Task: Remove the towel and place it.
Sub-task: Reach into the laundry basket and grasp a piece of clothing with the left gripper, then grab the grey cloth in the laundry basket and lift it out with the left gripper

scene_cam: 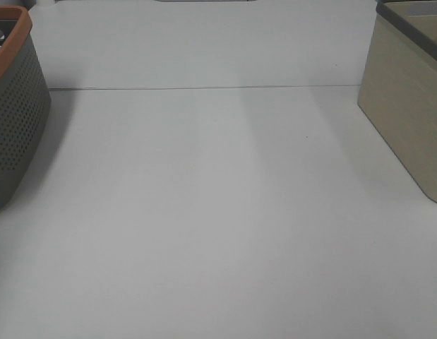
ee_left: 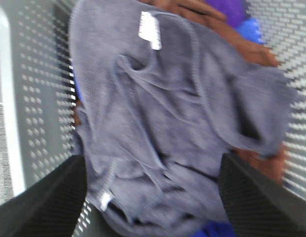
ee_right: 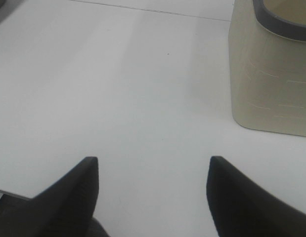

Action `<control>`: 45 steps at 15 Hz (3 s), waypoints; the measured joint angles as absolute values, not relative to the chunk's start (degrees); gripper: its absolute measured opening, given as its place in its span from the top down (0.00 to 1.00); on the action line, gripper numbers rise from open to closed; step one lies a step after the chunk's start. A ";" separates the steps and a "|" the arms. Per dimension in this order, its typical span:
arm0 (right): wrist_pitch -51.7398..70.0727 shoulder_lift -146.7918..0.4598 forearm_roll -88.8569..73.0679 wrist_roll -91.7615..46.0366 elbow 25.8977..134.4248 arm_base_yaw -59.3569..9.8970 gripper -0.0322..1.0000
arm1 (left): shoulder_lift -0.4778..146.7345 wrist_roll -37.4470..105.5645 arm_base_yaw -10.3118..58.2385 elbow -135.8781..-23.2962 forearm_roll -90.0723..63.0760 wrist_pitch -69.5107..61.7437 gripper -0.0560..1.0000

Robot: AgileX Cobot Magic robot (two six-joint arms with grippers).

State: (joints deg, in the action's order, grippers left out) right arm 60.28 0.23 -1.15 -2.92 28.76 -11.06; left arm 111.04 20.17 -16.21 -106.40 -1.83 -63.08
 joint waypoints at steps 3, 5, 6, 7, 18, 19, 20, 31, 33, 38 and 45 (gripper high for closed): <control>60.28 0.23 -1.15 -2.92 28.76 -11.06 0.36 | 115.91 22.29 -17.65 -106.80 -1.89 -55.23 0.29; 60.28 0.23 -1.15 -2.69 28.76 -11.06 0.36 | 118.03 22.80 -17.65 -106.80 -2.98 -51.05 0.29; 60.28 0.23 -1.15 -2.46 28.76 -11.06 0.36 | 119.40 22.80 -17.65 -106.80 -3.55 -48.99 0.29; 60.28 0.23 -1.15 -2.41 28.76 -11.06 0.36 | 120.66 22.80 -17.65 -106.86 -3.67 -47.04 0.29; 60.28 0.23 -0.97 -1.95 28.76 -11.06 0.36 | 128.86 24.92 -15.30 -106.86 -9.34 -35.64 0.31; 60.28 0.23 -0.97 -1.89 28.76 -11.06 0.36 | 128.97 24.92 -14.95 -106.86 -9.63 -34.72 0.32; 60.28 0.23 -0.97 -1.89 28.76 -11.06 0.36 | 129.03 24.92 -14.61 -106.86 -9.57 -34.21 0.33; 60.28 0.23 -0.97 -1.89 28.76 -11.06 0.36 | 131.09 24.87 -14.50 -107.03 -9.63 -33.58 0.39; 60.28 0.23 -0.74 -1.83 28.76 -11.06 0.36 | 131.09 24.87 -14.50 -107.03 -9.63 -33.58 0.40; 60.28 0.23 -0.74 -1.55 28.76 -11.06 0.36 | 131.15 22.75 -14.50 -107.03 -9.63 -33.63 0.58; 60.28 0.23 -0.69 -1.49 28.76 -11.06 0.36 | 133.27 20.80 -14.50 -107.03 -9.63 -34.72 0.61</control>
